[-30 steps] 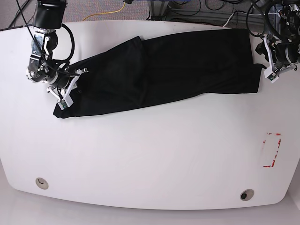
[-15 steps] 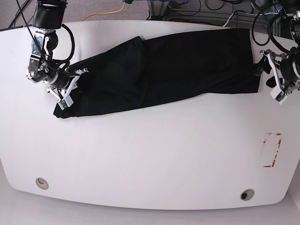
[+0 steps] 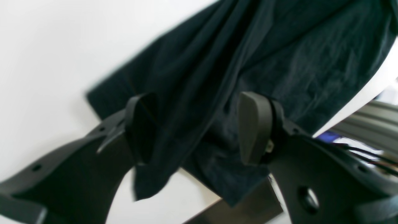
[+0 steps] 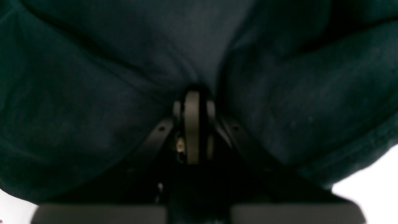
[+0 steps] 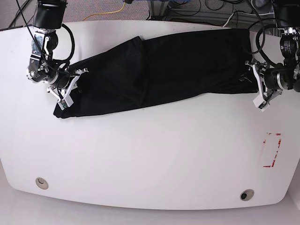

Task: Layout the t-shirt on the table in an organized manner, then fold the t-shirt properly
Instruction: 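Release the left gripper and move it back along the shirt's end, then grasp the shirt's end edge with the left gripper and lift it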

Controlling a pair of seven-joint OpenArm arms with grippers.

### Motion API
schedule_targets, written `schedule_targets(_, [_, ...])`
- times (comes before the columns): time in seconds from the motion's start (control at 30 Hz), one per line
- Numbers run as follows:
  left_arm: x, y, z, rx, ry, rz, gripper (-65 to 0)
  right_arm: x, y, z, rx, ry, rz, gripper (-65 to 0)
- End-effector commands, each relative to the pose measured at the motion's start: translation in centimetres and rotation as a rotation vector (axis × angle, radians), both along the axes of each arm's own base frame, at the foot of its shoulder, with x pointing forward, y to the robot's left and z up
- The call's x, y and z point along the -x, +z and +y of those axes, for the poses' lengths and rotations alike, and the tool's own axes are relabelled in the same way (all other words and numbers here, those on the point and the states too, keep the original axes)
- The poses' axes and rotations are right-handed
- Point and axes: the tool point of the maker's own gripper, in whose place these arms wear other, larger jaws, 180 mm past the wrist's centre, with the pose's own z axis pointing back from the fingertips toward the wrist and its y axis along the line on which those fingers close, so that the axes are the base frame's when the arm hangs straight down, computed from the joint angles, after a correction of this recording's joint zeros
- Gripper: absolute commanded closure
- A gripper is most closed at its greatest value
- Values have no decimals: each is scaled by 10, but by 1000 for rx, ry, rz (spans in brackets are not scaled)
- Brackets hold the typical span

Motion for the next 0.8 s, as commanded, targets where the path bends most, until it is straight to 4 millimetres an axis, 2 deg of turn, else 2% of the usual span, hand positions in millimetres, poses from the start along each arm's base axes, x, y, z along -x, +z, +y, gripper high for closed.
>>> schedule_targets(0.0, [-6,6,-2,9,-6,-12,-376,21,-17,-12,84,19,112,-33])
schedule_targets(0.17, [-4,1,-12,14,-33,9,-376,21,-17,-12,84,19,112,-33])
schedule_targets(0.43, [4,-12,-40,53,-87,47,-376,21,-18,-10,81,19,112,-33])
schedule_targets(0.77, [6,-16,-61,62,-153,63,-376,14,-14,-5,69,18,95,-33])
